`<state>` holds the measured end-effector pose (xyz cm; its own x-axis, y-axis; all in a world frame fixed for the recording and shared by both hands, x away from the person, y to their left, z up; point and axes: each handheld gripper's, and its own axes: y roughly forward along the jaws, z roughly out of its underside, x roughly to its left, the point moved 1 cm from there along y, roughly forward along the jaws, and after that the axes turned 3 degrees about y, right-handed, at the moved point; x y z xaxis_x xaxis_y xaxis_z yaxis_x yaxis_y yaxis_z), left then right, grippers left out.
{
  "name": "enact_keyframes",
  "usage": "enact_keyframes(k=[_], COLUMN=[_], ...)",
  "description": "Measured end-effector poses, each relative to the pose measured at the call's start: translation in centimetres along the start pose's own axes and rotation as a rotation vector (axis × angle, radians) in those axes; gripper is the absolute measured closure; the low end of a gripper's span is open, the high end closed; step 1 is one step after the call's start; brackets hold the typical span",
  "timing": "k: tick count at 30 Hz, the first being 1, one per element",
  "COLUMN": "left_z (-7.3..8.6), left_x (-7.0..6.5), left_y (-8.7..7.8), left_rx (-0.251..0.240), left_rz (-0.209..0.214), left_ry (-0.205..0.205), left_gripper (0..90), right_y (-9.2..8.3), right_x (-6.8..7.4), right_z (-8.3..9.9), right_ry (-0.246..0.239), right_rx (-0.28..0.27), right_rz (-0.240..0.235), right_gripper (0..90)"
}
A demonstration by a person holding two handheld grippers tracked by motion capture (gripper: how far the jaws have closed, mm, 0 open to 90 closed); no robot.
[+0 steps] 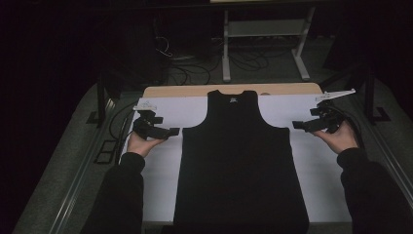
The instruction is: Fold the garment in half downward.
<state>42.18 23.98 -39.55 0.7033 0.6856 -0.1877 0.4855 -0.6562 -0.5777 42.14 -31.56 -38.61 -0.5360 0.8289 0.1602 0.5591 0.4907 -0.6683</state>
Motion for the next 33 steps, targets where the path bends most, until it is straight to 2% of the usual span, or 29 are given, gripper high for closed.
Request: enact_keyframes(k=[7, 11, 15, 18, 22, 33], left_z=[0.1, 0.2, 0.3, 0.4, 0.8, 1.4], left_x=[0.1, 0.3, 0.4, 0.6, 0.8, 1.3], left_y=[0.9, 1.5, 2.0, 2.3, 3.1, 4.5], left_rx=[0.013, 0.017, 0.023, 0.024, 0.038, 0.045], left_rz=[0.006, 0.005, -0.009, -0.009, -0.002, 0.004], left_ry=[-0.024, -0.040, -0.038, -0.040, -0.063, -0.078], left_gripper=[0.0, 0.0, 0.0, 0.0, 0.0, 0.0], right_y=[0.7, 1.0, 1.0, 1.2, 1.6, 3.2], right_x=[-0.1, -0.1, -0.2, -0.4, -0.6, -0.9], right_z=[0.1, 0.2, 0.3, 0.3, 0.5, 1.2], right_ry=[0.020, 0.016, 0.017, 0.021, 0.029, 0.042], right_rx=[0.015, 0.031, 0.032, 0.032, 0.034, 0.059], right_rz=[-0.010, -0.010, -0.008, -0.009, -0.009, -0.015], right_gripper=[0.0, 0.0, 0.0, 0.0, 0.0, 0.0])
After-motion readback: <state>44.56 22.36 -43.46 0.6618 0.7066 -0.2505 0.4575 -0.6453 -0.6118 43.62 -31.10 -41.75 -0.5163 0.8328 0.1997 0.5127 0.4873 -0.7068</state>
